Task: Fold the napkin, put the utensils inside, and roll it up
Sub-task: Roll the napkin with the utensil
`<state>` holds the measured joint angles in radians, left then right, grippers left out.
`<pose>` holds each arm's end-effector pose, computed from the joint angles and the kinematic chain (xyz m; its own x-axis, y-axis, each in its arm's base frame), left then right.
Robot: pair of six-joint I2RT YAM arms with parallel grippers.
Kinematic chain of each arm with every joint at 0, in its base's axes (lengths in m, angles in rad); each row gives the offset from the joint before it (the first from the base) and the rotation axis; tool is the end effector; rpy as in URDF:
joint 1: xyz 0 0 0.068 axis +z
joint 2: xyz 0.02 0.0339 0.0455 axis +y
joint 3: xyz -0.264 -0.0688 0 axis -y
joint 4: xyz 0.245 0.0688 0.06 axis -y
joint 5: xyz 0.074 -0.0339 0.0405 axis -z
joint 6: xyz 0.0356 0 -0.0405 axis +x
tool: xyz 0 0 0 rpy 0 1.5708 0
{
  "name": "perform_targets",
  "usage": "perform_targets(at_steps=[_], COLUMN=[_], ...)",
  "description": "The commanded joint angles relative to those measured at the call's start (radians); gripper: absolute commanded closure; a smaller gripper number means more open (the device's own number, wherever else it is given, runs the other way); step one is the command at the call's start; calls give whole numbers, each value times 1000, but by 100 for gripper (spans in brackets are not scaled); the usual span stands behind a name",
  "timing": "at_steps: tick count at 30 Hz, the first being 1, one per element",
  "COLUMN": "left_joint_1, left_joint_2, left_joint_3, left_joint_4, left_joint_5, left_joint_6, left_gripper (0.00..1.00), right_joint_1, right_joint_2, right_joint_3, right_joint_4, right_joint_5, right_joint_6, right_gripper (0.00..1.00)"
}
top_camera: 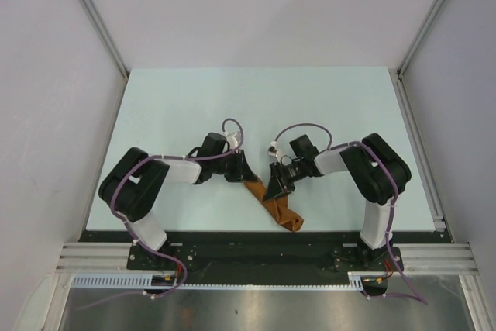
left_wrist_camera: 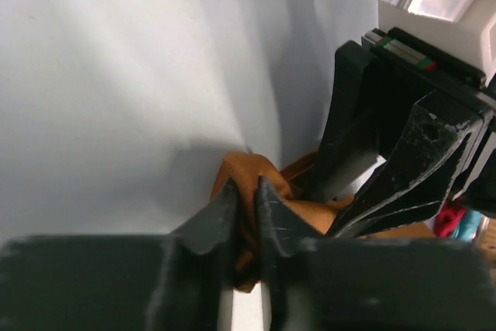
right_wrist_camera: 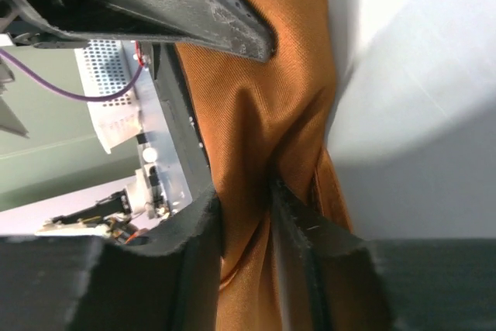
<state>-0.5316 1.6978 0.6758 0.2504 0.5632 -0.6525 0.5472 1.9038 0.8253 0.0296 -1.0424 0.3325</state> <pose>0.2550 -0.1720 0.1251 -0.9381 -0.0439 -0.3435 0.2377 0.6396 -0.7310 0.2580 0.1932 0.0957 -0.9054 -0.3589 -0.2269 -0.3538 0.3424 0.8704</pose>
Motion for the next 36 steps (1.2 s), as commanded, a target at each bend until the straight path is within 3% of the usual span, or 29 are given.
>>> perform_targets(at_steps=[1,4,7,11,15,21,31,36], left_joint_1=[-21,-21,-21,-21,-21,-21,-21,-21], left_joint_2=[22,48,85,108,108,120,131,135], left_joint_3=[25,59,109,140,160,172,195,200], left_joint_4=[38,-3,-60,-102,-137,-145,-158,-157], left_joint_5=[43,27,32,18,1,0,-3,1], left_joint_6=[-10,-12,-1,8,22,19,22,19], left_gripper=[100,100,100,100,100,100,100,100], right_joint_1=[-24,-27,-23,40,196,440,551,556], right_joint_2=[-21,-83,-184,-337,-445,-486,-345,-289], right_joint_3=[32,80,127,159,150,103,126,121], right_joint_4=[-120,-235,-328,-407,-425,-370,-338,-353], right_joint_5=[68,149,273,510,847,1120,1188,1272], right_joint_6=[-58,-102,-113,-131,-144,-165,-233,-237], right_gripper=[59,40,31,25,24,25,39,40])
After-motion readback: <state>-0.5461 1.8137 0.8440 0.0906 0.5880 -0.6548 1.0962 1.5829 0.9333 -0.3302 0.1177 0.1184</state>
